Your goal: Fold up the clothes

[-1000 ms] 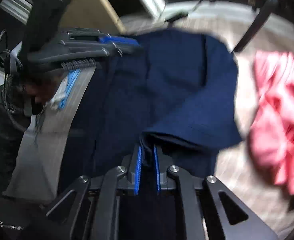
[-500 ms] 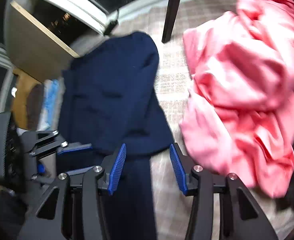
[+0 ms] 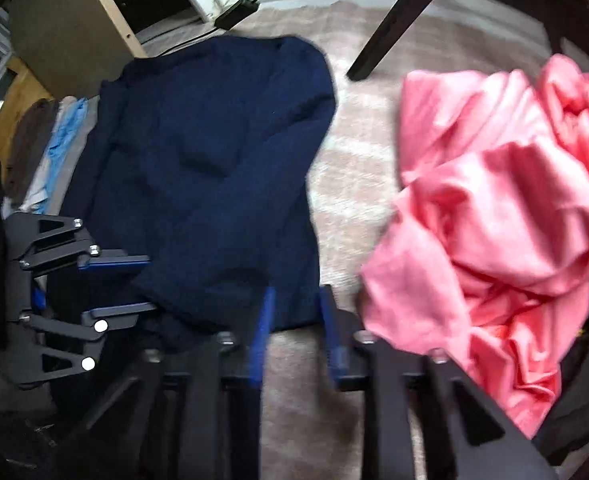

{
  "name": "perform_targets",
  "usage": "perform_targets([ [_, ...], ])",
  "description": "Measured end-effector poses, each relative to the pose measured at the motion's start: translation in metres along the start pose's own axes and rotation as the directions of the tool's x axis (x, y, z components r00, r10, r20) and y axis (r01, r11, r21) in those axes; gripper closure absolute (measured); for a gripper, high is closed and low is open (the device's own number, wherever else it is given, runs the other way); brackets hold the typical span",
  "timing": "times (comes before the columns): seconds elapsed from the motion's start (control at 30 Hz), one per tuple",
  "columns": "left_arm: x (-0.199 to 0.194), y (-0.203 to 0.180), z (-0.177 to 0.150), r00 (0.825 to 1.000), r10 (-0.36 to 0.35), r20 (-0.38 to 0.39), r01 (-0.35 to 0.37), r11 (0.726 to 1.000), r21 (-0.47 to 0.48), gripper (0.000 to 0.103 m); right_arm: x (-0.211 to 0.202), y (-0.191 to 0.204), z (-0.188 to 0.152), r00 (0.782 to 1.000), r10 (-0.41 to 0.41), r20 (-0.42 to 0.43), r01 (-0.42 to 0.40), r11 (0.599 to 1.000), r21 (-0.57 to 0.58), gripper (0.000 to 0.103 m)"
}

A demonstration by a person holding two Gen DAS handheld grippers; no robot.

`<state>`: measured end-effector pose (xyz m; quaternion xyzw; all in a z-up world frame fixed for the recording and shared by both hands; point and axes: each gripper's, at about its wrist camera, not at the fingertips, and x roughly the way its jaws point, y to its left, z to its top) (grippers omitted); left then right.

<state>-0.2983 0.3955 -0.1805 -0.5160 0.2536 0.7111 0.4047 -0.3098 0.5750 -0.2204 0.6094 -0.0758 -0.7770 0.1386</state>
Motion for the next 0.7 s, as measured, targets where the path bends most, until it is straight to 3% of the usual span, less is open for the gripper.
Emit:
perform_targets([
  [0.07,-0.001,0.000,-0.001,1.000,-0.014,0.009,0.014,1.000,0.007,0.089,0.001,0.001,0.002,1.000,-0.003,-0.005,0.002,1.000,-0.014,0.085],
  [0.13,-0.003,0.002,-0.002,1.000,-0.020,0.014,0.020,1.000,0.001,0.093,-0.001,-0.003,0.004,1.000,0.028,-0.008,-0.028,0.999,0.016,0.098],
  [0.2,-0.005,0.004,-0.002,0.999,-0.025,0.021,0.025,1.000,-0.011,0.099,-0.003,-0.010,0.006,0.996,0.085,-0.002,-0.085,0.994,0.070,0.098],
  [0.3,-0.010,0.009,-0.001,0.996,-0.080,0.040,0.082,0.995,-0.052,0.101,-0.024,-0.014,0.012,0.995,0.085,0.055,-0.090,0.992,0.086,0.099],
  [0.43,-0.022,0.013,0.008,0.971,-0.214,0.102,0.225,0.967,-0.117,0.101,-0.052,-0.019,0.020,0.988,0.082,0.132,-0.097,0.990,0.106,0.099],
  [0.6,-0.032,0.005,0.016,0.961,-0.237,0.144,0.256,0.958,-0.126,0.101,-0.086,-0.026,0.030,0.971,0.076,0.227,-0.108,0.986,0.131,0.099],
  [0.7,-0.036,-0.005,0.031,0.929,-0.293,0.227,0.331,0.931,-0.155,0.101,-0.107,-0.027,0.040,0.960,0.044,0.276,-0.083,0.988,0.128,0.099],
])
